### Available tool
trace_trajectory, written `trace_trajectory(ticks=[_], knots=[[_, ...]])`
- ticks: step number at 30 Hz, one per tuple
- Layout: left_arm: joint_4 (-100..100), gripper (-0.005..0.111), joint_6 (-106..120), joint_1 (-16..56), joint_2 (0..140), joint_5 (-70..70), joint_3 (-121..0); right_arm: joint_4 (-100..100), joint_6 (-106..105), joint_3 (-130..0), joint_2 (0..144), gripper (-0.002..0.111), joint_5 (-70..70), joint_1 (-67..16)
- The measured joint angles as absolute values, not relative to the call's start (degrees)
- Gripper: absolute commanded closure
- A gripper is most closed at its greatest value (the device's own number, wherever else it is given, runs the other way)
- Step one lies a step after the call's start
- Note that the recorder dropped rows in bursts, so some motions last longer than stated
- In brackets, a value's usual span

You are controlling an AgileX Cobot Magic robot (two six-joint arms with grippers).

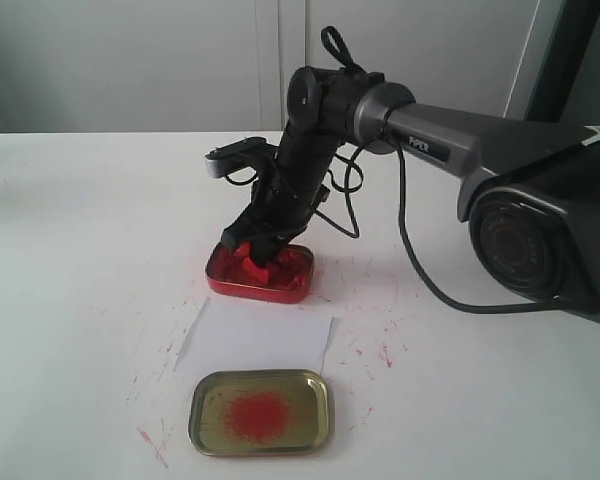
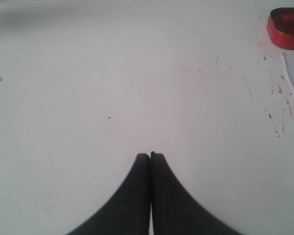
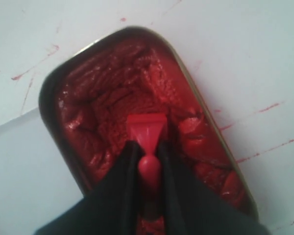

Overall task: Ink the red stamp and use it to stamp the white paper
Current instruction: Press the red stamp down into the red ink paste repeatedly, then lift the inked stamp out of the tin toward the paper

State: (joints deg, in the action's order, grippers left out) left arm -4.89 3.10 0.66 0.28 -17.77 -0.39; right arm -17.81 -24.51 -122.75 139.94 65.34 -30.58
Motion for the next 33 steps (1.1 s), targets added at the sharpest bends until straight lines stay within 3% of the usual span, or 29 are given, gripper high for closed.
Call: trace_trajectory(ticks=[33], knots=[[-4.9, 0.107, 3.1, 0.7, 0.3, -17.8, -0.4, -17.8, -22.0, -122.7, 130.9, 0.108, 67.0, -31.5]])
